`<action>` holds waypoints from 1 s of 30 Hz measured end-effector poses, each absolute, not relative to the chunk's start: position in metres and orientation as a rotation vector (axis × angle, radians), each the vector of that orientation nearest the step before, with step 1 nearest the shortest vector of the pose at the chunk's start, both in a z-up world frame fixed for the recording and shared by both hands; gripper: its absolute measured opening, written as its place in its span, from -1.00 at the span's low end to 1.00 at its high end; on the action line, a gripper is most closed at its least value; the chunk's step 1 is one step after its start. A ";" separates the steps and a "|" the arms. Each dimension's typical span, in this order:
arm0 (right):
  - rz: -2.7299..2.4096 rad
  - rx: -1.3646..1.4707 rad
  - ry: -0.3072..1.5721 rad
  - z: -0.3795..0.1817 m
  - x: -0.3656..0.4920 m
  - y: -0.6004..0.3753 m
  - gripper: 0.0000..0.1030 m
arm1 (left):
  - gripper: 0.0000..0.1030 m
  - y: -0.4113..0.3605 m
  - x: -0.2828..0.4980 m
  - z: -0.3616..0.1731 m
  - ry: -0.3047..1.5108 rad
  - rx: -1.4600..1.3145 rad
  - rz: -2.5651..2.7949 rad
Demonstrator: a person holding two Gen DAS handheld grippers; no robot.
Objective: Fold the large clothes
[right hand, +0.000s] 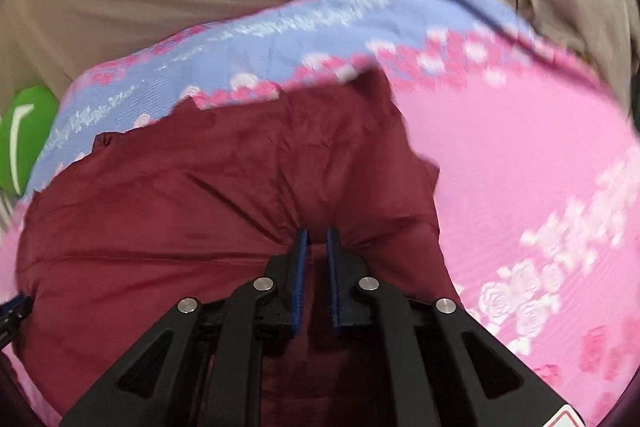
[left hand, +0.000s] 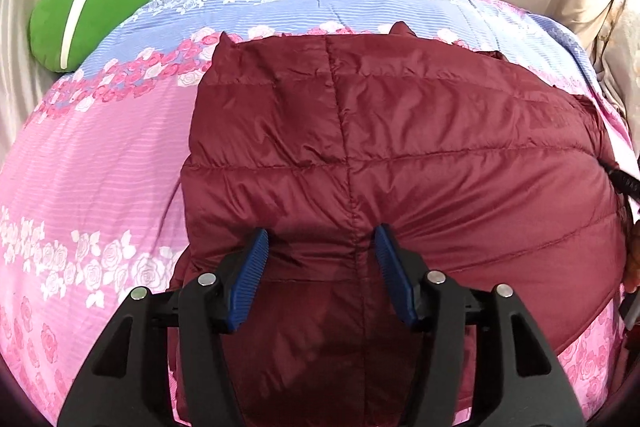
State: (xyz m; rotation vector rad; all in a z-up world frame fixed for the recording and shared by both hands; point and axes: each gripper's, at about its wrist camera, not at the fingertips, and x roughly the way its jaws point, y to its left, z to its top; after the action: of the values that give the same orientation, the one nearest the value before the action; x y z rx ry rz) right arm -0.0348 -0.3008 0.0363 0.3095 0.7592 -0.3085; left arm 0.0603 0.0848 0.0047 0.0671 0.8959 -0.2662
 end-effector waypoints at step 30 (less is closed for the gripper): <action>0.048 0.188 0.998 0.026 0.113 -0.159 -1.00 | 0.49 0.181 0.086 0.016 0.904 -0.392 -0.318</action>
State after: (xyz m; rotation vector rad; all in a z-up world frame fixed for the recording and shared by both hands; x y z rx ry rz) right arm 0.1131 -0.1590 0.0259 0.1879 0.9985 0.0479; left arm 0.0861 0.1815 0.0162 -0.3920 0.9041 -0.3178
